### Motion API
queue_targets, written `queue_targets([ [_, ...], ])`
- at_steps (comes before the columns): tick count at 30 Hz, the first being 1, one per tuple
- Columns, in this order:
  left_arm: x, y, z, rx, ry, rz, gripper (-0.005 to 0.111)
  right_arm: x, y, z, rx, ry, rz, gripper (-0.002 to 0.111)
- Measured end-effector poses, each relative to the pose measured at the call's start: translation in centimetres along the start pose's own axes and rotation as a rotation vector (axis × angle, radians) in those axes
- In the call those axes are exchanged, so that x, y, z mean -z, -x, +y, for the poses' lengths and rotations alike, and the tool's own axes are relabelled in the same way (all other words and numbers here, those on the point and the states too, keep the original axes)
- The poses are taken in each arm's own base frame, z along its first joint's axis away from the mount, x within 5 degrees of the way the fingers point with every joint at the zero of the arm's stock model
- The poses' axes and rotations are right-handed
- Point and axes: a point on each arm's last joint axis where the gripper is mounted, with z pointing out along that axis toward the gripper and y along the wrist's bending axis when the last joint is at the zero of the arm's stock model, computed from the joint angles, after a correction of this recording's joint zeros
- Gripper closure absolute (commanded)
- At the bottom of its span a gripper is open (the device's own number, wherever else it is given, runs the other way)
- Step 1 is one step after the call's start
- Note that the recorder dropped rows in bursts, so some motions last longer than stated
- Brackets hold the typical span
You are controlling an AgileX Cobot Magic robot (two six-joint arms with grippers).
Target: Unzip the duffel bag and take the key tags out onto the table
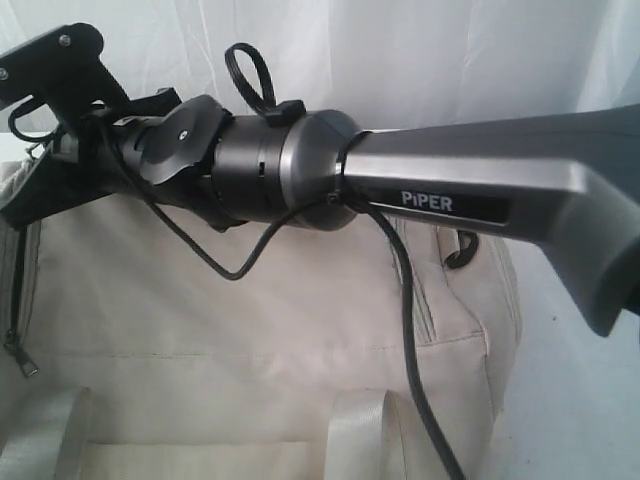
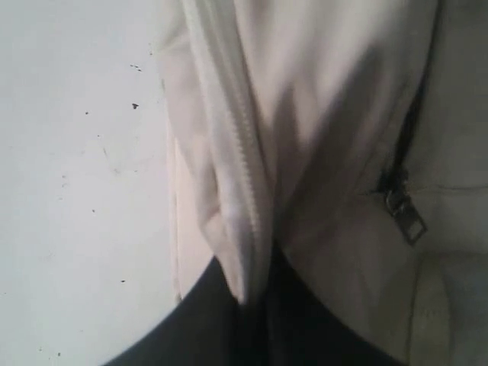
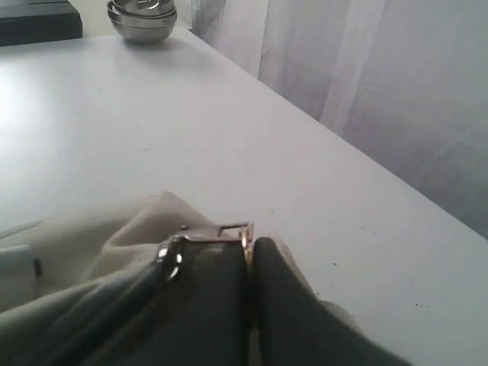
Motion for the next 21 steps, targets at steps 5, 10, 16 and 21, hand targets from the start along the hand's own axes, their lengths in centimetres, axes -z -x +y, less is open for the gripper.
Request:
queue_targets([
  [5, 0.0, 0.1, 0.1, 0.021, 0.006, -0.011, 0.107, -0.1, -0.3, -2.1, -0.006, 0.010, 0.020, 0.108],
  [10, 0.0, 0.2, 0.1, 0.028, 0.007, -0.019, 0.107, -0.1, -0.8, -2.8, -0.017, 0.058, 0.053, 0.108],
  [16, 0.0, 0.2, 0.1, 0.026, 0.011, -0.021, 0.107, 0.0, -0.8, -3.0, -0.022, 0.102, 0.067, 0.108],
  [21, 0.0, 0.3, 0.1, 0.024, 0.013, -0.030, 0.107, 0.3, -0.4, -3.0, -0.024, 0.121, 0.064, 0.108],
])
